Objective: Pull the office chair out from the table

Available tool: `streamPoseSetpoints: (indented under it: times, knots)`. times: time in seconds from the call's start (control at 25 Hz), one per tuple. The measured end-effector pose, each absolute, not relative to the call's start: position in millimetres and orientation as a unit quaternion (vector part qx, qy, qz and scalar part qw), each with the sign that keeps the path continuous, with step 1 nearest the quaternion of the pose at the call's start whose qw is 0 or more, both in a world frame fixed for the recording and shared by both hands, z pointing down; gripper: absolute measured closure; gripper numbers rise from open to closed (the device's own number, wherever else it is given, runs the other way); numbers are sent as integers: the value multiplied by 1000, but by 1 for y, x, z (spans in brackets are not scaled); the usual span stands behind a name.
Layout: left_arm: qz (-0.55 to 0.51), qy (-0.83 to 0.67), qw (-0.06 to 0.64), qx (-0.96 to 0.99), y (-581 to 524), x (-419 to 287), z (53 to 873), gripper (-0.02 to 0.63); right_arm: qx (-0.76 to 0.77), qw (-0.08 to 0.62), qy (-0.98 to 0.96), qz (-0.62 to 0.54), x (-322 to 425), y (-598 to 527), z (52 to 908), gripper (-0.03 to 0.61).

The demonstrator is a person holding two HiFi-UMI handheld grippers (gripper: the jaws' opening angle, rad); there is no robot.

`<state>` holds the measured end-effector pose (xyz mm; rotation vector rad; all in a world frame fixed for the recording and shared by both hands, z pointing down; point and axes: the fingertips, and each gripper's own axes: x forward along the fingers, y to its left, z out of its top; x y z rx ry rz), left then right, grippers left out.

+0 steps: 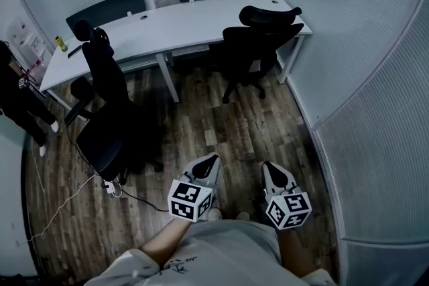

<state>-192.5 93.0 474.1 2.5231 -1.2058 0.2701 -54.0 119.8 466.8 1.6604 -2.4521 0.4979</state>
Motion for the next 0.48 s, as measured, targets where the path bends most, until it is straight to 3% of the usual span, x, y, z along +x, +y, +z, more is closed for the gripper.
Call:
streamPoseSetpoints:
  times: [0.48]
  knots:
    - [89,-402,167,896,63,-209,479,601,557,72,-813,156,-75,97,471,571]
